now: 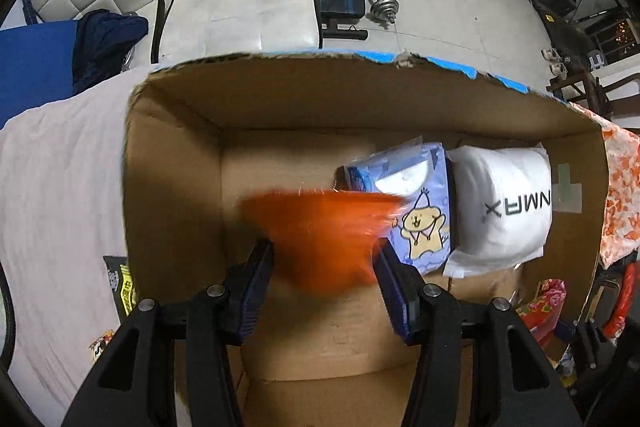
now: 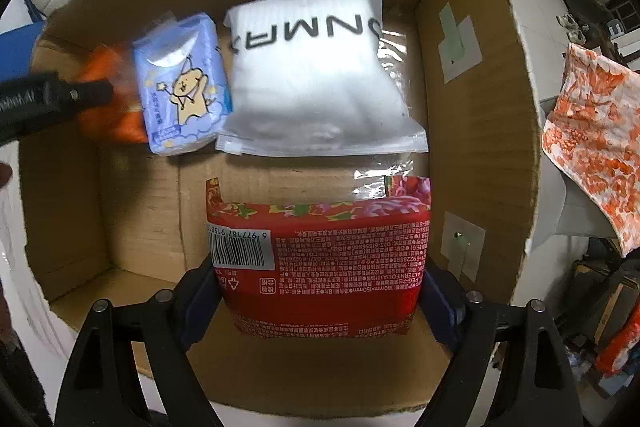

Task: Organize soft objects
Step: 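Carry both bags over the box and release the red wafer pack from the right tool, then lower the orange chip bag beside the tissue pack and open the left tool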

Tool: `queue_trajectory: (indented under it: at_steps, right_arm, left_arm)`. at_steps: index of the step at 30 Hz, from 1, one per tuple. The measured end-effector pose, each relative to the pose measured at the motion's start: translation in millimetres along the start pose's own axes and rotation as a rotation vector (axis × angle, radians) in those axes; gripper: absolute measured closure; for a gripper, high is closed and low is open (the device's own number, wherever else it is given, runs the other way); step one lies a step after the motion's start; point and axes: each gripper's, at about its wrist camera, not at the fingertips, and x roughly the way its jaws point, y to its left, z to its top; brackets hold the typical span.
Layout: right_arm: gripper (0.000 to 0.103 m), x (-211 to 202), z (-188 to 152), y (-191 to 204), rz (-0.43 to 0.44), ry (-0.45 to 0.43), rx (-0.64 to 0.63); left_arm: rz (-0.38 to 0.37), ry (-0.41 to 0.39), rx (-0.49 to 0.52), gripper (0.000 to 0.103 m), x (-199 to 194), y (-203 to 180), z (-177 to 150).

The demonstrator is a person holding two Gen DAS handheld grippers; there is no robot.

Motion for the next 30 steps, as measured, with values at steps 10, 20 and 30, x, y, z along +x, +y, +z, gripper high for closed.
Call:
queue_trajectory:
  at_steps: [10,20,30]
  right_arm:
    - [0.0,10.3,3.8,-3.0,-0.022,0.019,0.015]
    - [0.0,-15.7,-6.8,-17.2,-0.015,-0.034,0.037]
    - [0.0,-59.9,-29.6,-9.0,-0.025,-0.143,0.05]
  left_arm:
    - [0.005,-0.038,0.013,0.038,-14.2,-1.5,9.6]
    - [0.01,-0.132,-0.009,0.009,-55.3,7.5,-13.2]
    - [-0.014,-0.208,-0.009,0.009,-97.3,5.9,-80.6]
